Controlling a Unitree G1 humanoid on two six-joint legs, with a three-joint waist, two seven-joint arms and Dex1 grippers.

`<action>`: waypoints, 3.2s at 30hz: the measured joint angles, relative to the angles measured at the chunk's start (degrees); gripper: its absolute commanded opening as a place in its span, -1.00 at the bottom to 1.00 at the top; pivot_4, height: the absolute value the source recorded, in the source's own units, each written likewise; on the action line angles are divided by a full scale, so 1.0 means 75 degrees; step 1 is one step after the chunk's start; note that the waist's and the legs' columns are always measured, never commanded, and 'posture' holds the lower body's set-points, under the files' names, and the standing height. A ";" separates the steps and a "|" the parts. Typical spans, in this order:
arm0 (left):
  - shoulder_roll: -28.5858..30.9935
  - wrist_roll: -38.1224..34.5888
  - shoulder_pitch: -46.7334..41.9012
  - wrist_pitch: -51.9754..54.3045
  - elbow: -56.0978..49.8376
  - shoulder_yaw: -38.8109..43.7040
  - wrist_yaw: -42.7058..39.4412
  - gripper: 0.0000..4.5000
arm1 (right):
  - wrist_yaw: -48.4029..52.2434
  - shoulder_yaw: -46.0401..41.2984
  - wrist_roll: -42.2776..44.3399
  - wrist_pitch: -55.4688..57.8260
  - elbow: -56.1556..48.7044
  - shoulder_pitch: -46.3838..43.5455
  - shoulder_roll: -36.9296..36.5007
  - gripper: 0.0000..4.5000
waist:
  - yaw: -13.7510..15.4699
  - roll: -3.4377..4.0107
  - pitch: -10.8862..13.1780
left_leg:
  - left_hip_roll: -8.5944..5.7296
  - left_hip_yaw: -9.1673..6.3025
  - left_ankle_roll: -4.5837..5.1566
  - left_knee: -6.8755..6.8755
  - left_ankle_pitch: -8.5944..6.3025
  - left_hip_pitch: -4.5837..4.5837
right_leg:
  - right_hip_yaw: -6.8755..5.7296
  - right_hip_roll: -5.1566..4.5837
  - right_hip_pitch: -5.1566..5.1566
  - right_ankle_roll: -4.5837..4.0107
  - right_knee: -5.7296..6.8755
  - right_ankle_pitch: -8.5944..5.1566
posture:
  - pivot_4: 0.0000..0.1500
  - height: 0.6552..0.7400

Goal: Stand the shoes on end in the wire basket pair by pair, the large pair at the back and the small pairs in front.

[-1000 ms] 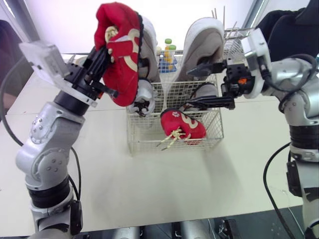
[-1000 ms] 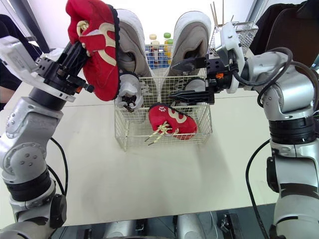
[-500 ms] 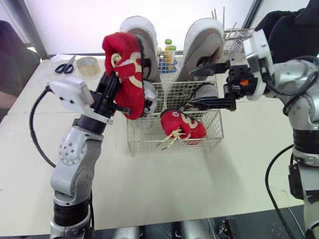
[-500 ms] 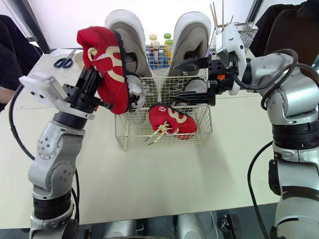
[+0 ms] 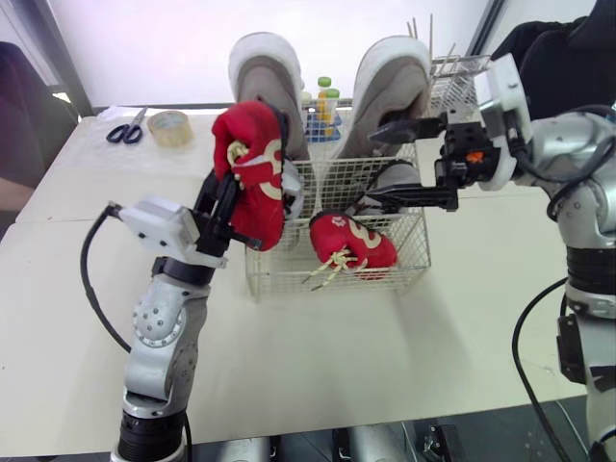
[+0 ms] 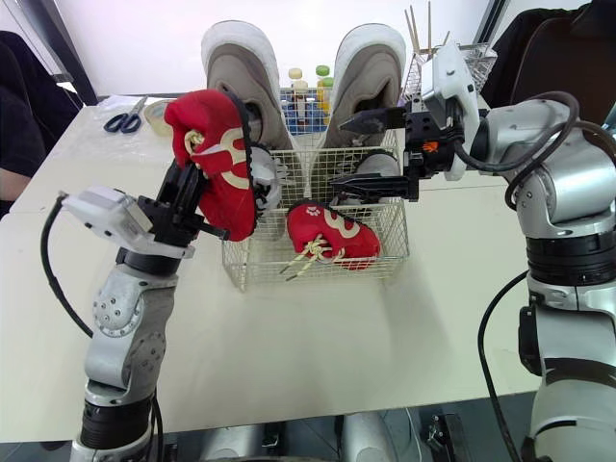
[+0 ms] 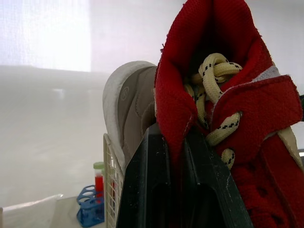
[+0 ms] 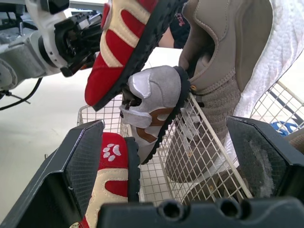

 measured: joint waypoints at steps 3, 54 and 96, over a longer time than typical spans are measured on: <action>-0.0212 0.0489 0.0154 -0.0719 0.0300 -0.0231 0.0021 -0.99 | 0.0093 0.0006 -0.0042 -0.0004 0.0031 -0.0125 -0.0006 1.00 | 0.0007 0.0016 -0.0010 | 0.0001 -0.0001 0.0001 -0.0001 -0.0001 0.0020 | -0.0001 -0.0001 0.0021 -0.0001 -0.0003 0.0000 | 1.00 1.00; -0.0346 0.2831 0.3493 -0.2790 0.0851 -0.0750 0.1018 0.99 | 0.0859 0.0425 -0.0582 -0.0268 0.0956 -0.1021 0.0163 1.00 | -0.0055 0.0124 -0.0070 | 0.0007 0.0026 0.0011 -0.0149 -0.0017 0.0103 | 0.0010 -0.0030 0.0076 -0.0066 -0.0153 -0.0009 | 1.00 1.00; 0.7278 -0.4677 0.2642 0.4690 0.0407 0.5374 -0.5177 0.99 | 0.0414 -0.1172 -0.0185 0.0070 -0.0044 0.1976 -0.1532 1.00 | -0.0109 0.0162 -0.0027 | 0.0007 0.0050 -0.0005 -0.0181 -0.0009 0.0090 | -0.0002 -0.0040 0.0042 -0.0079 -0.0159 -0.0016 | 1.00 1.00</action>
